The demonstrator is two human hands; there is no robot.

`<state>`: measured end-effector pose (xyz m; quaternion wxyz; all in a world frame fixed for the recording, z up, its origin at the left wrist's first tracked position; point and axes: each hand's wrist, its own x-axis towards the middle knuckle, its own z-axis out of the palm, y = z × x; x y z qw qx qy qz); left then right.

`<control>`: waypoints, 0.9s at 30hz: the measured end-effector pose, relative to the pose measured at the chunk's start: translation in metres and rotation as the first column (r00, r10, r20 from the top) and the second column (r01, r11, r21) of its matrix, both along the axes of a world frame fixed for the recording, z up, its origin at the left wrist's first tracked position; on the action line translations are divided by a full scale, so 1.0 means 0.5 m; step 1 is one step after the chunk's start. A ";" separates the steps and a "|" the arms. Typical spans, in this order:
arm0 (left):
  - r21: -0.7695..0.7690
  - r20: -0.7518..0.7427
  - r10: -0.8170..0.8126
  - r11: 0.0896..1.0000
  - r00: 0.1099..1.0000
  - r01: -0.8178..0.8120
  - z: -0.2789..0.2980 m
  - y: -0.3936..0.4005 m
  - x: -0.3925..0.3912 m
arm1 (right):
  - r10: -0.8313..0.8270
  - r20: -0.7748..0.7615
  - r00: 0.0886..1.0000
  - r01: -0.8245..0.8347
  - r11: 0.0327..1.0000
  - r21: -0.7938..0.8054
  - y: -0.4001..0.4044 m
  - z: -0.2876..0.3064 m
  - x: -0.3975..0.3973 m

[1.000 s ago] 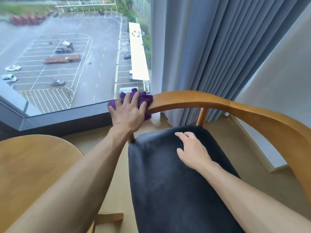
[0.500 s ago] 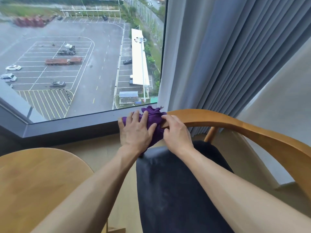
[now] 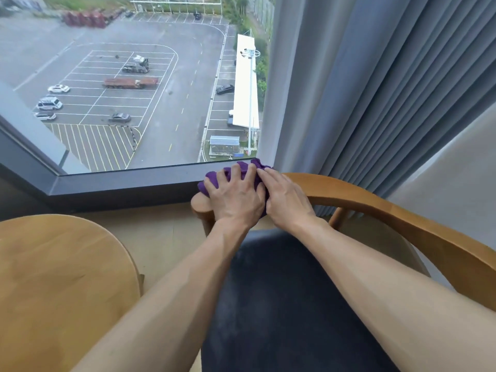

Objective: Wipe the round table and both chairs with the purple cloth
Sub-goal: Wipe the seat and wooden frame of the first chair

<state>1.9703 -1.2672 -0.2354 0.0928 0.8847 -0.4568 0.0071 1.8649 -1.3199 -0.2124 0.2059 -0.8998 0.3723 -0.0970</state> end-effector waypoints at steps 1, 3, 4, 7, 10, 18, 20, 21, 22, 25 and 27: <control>0.002 -0.004 -0.017 1.000 1.000 0.017 0.000 -0.023 -0.028 | -0.025 0.005 1.000 0.025 0.999 -0.023 -0.015 0.000 -0.022; -0.002 -0.011 -0.093 0.996 0.996 0.093 0.000 -0.071 -0.086 | -0.102 0.026 0.994 0.104 0.992 -0.070 -0.050 0.001 -0.076; 0.002 -0.017 -0.144 0.990 0.989 0.144 0.003 -0.090 -0.110 | -0.137 0.033 0.990 0.139 0.987 -0.084 -0.067 0.003 -0.105; 0.032 0.030 -0.309 0.951 0.950 0.308 0.008 -0.098 -0.126 | -0.187 0.042 0.982 0.190 0.976 -0.103 -0.102 0.006 -0.163; 0.010 -0.057 -0.447 0.894 0.893 0.448 0.020 -0.071 -0.065 | -0.132 0.130 0.983 0.147 0.983 -0.112 -0.104 0.014 -0.141; 0.008 -0.267 0.078 0.997 0.961 -0.079 0.053 0.040 0.094 | -0.006 -0.259 0.966 -0.035 0.988 -0.153 -0.050 -0.005 0.029; 0.100 -0.230 0.234 0.971 0.945 -0.216 0.026 0.090 0.108 | -0.001 -0.295 0.955 -0.066 0.974 -0.216 -0.037 -0.011 0.042; 0.078 -0.285 0.266 0.964 0.921 -0.254 0.015 0.109 0.112 | 0.031 -0.258 0.966 -0.098 0.963 -0.251 -0.031 -0.012 0.053; 0.041 -0.344 0.264 0.963 0.901 -0.266 0.006 0.122 0.115 | 0.085 -0.209 0.974 -0.142 0.950 -0.277 -0.022 -0.013 0.068; -0.029 -0.514 0.219 0.962 0.829 -0.273 -0.007 0.135 0.117 | 0.245 -0.124 0.962 -0.270 0.924 -0.271 0.017 -0.012 0.130; -0.016 -0.544 0.218 0.963 0.810 -0.269 -0.005 0.131 0.119 | 0.274 -0.168 0.947 -0.314 0.899 -0.304 0.030 -0.018 0.155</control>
